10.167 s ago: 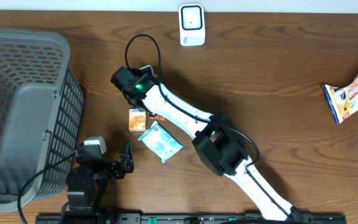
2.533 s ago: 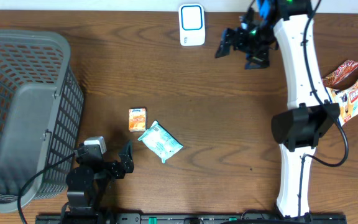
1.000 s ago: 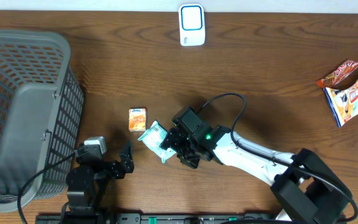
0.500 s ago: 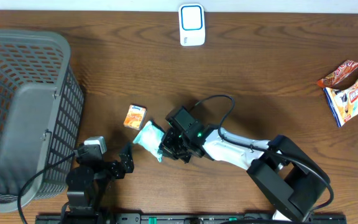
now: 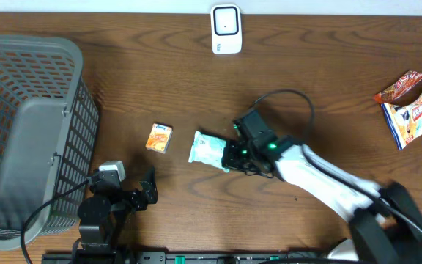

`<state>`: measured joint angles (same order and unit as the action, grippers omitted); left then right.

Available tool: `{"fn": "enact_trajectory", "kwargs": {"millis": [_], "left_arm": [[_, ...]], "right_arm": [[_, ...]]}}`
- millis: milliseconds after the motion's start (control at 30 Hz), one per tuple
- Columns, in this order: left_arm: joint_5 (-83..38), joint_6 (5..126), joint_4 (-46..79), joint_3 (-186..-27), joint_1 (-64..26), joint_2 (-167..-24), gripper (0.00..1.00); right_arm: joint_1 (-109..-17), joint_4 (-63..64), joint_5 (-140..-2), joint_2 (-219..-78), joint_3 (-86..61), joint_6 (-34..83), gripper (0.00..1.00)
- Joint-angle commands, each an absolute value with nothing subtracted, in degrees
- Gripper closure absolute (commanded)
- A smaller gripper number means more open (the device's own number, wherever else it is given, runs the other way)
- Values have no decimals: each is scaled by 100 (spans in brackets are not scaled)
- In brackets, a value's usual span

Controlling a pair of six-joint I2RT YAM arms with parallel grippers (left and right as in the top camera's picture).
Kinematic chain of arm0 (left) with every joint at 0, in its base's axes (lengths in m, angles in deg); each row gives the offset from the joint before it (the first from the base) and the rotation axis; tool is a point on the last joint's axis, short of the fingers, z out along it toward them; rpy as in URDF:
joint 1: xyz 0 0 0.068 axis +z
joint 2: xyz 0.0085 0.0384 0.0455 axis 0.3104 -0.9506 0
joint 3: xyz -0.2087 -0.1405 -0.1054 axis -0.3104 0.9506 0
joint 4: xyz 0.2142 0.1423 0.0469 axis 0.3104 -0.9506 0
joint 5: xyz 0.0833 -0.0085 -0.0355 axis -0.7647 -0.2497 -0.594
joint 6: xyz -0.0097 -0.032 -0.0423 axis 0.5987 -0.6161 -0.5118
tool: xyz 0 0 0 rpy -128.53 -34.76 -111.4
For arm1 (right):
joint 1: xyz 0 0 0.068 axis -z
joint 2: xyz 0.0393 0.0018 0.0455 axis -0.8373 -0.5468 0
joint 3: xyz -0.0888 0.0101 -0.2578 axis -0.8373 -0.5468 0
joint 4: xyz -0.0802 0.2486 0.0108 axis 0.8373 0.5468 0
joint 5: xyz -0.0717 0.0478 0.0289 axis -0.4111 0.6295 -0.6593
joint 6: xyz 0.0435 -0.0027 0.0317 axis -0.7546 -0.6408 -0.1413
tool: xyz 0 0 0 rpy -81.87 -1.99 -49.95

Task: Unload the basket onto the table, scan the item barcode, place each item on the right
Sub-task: 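Grasp the wipes pack with the right gripper and drag it right, then regrip and lift the wipes pack with the right gripper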

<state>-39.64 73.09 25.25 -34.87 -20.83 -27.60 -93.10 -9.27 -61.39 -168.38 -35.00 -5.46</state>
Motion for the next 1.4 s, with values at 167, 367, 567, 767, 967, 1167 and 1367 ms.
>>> {"fn": "enact_trajectory", "kwargs": {"millis": [167,367,567,767,967,1167,1367], "left_arm": [[-3914,7253,2436,-3406,-2100,-2752,2],[-3914,7255,2436,-3406,-2100,-2752,2],[-3914,7255,2436,-3406,-2100,-2752,2],[-3914,7255,2436,-3406,-2100,-2752,2],[-3914,7255,2436,-3406,-2100,-2752,2],[-3914,7255,2436,-3406,-2100,-2752,2],[-3914,7255,2436,-3406,-2100,-2752,2]], "right_arm": [[-9306,-190,-6213,-14447,-3452,2219,99],[-9312,227,-6281,-13866,-3515,2192,57],[-9323,-914,-6364,-14961,-4023,1834,27],[-9234,-2057,-6283,-16504,-4016,1419,42],[-9089,-2872,-5658,-17391,-4016,1314,40],[-9102,-3145,-5806,-18016,-4016,1134,44],[-9100,-3189,-5754,-18641,-4016,1104,41]]}}
